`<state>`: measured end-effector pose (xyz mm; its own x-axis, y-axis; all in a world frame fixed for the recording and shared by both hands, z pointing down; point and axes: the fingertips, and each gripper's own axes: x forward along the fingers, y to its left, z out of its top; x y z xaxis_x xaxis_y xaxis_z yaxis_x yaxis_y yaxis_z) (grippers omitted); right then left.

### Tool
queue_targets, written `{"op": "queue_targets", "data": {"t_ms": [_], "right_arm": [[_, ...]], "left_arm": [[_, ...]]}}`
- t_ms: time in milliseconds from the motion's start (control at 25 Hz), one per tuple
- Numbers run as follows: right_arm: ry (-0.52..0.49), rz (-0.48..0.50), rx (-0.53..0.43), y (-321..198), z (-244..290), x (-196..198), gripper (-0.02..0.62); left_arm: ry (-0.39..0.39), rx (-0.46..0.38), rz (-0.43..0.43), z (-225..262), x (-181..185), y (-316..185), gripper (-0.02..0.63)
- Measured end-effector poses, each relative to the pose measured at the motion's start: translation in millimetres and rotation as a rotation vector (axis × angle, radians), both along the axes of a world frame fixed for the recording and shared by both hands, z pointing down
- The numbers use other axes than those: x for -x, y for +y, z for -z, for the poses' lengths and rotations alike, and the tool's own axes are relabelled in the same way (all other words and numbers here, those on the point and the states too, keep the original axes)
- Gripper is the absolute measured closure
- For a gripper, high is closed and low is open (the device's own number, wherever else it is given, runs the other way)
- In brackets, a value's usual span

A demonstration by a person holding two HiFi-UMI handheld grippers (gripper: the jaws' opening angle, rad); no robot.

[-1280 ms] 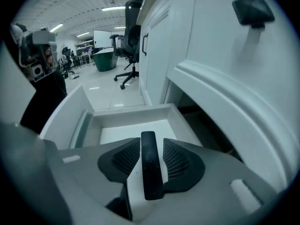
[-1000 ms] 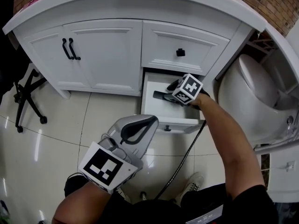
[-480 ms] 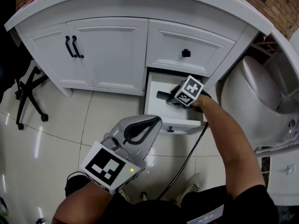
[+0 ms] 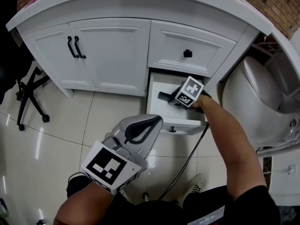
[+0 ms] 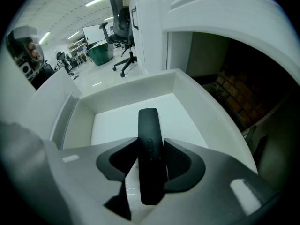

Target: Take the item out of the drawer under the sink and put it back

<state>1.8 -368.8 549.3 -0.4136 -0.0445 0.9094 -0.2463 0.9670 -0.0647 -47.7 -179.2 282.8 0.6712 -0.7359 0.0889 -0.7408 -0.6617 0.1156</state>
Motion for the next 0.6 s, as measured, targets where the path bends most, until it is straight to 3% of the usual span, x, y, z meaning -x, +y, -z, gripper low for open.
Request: {"op": "queue_targets", "data": {"t_ms": [280, 600], "right_arm": [[0.032, 0.029, -0.079, -1, 5, 0, 0.426], [-0.049, -0.009, -0.213, -5, 54, 0, 0.426]], "left_arm": [[-0.030, 0.005, 0.004, -1, 1, 2, 0.600], [-0.025, 0.010, -0.007, -3, -2, 5, 0.600]]}}
